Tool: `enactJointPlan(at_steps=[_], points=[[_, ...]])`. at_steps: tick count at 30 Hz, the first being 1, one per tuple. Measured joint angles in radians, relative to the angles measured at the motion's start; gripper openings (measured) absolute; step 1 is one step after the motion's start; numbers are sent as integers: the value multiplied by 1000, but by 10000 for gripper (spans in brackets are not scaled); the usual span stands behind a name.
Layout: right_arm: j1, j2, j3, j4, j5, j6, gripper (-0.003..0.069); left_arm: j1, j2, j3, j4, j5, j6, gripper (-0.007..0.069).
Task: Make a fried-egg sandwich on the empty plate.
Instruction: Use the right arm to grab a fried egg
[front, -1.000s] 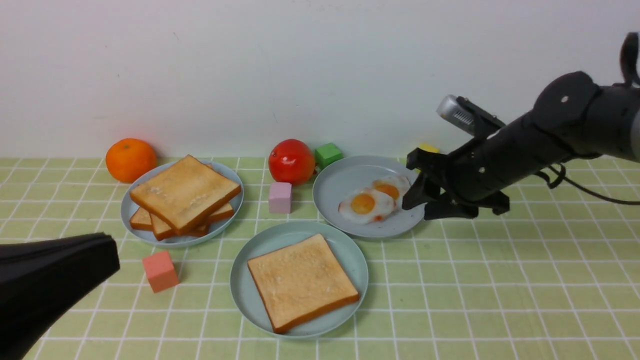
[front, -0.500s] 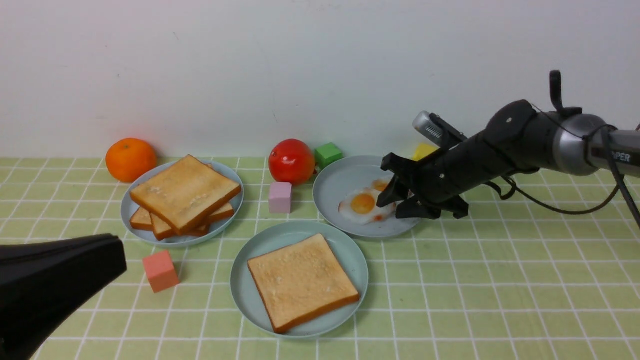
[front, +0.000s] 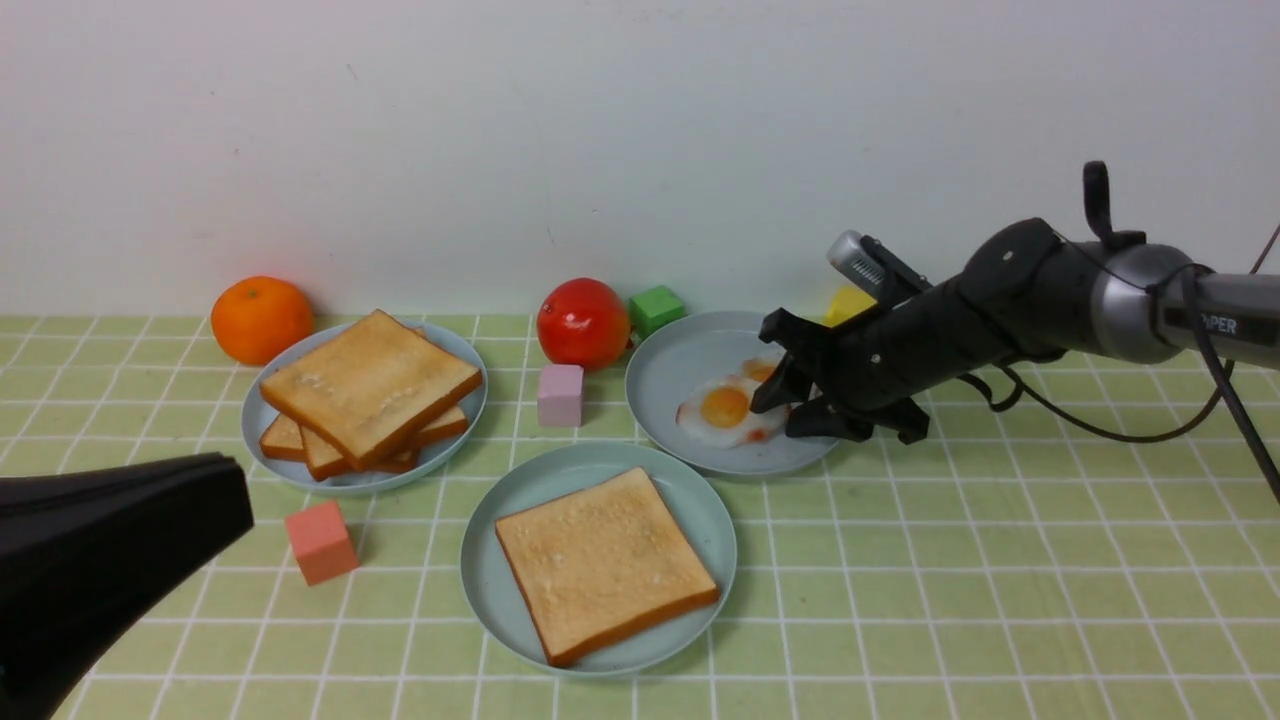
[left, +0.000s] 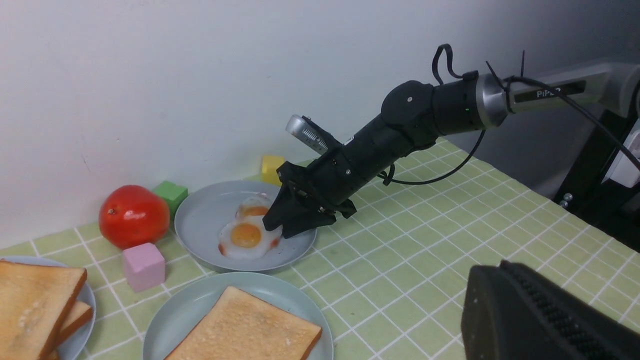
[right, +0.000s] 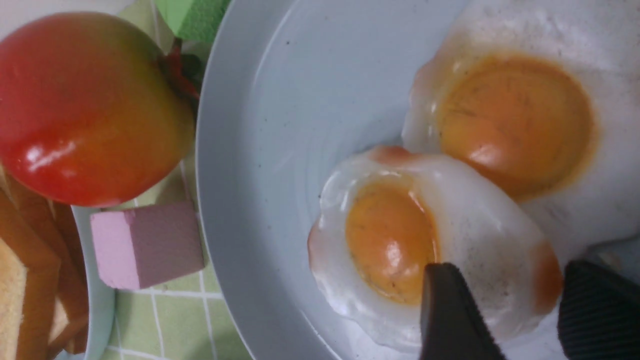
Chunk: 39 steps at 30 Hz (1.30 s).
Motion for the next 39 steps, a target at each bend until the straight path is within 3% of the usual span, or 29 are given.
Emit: enactJointPlan(at_steps=[14, 27, 39], points=[[0, 14, -8, 39, -11, -47, 319, 0, 0, 0, -1, -2, 0, -13], [0, 18, -8, 38, -27, -56, 82, 0, 0, 0, -5, -3, 0, -13], [0, 7, -7, 35, 16, -87, 76, 0, 0, 0, -5, -3, 0, -13]])
